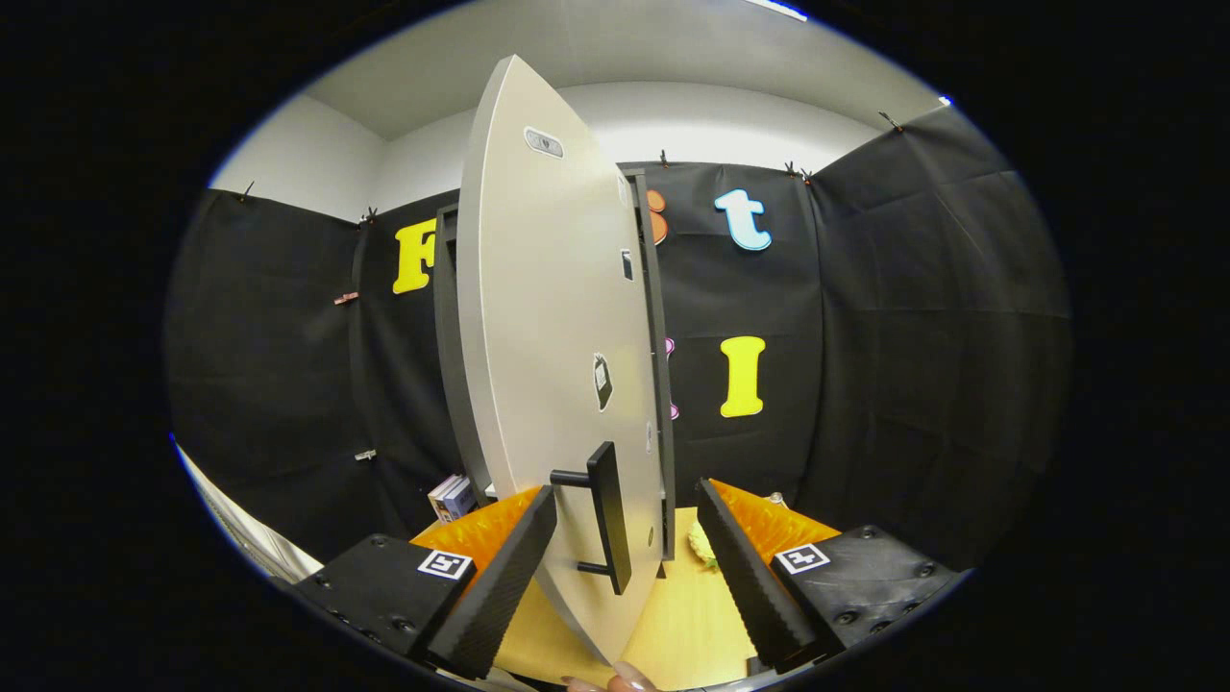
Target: Open the shoe cabinet door, grab the shoes and put them into the shoe cabinet, then close the shoe cabinet door.
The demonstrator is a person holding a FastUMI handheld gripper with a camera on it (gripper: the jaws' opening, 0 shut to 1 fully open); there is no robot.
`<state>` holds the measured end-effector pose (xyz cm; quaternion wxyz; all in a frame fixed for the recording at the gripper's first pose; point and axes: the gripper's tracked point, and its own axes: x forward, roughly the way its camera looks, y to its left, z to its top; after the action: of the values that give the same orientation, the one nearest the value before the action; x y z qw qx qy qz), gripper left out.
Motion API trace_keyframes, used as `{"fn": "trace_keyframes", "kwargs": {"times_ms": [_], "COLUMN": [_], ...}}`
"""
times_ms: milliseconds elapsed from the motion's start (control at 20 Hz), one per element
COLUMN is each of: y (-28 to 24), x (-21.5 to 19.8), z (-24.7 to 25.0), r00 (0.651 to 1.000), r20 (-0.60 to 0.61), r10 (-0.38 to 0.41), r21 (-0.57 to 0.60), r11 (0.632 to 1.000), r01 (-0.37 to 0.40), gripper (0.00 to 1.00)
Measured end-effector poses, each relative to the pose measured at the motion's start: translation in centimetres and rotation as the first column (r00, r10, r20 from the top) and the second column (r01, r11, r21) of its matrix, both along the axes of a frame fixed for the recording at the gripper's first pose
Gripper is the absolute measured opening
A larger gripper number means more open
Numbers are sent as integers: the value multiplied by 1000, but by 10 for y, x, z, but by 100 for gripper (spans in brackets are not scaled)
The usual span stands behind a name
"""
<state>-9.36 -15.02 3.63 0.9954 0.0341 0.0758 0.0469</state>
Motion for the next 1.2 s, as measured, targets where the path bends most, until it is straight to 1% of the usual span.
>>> {"fn": "trace_keyframes", "kwargs": {"times_ms": [400, 650, 1000, 1200], "y": [84, 127, 164, 166], "x": [22, 38, 49, 47], "z": [-9, -20, -23, -26], "r00": [1000, 1000, 999, 998], "r20": [29, 22, 30, 25], "r10": [-9, -2, 23, 58], "r21": [7, -2, -7, -21], "r11": [1000, 1000, 1000, 998], "r01": [9, 2, -23, -58], "gripper": [99, 99, 99, 99]}}
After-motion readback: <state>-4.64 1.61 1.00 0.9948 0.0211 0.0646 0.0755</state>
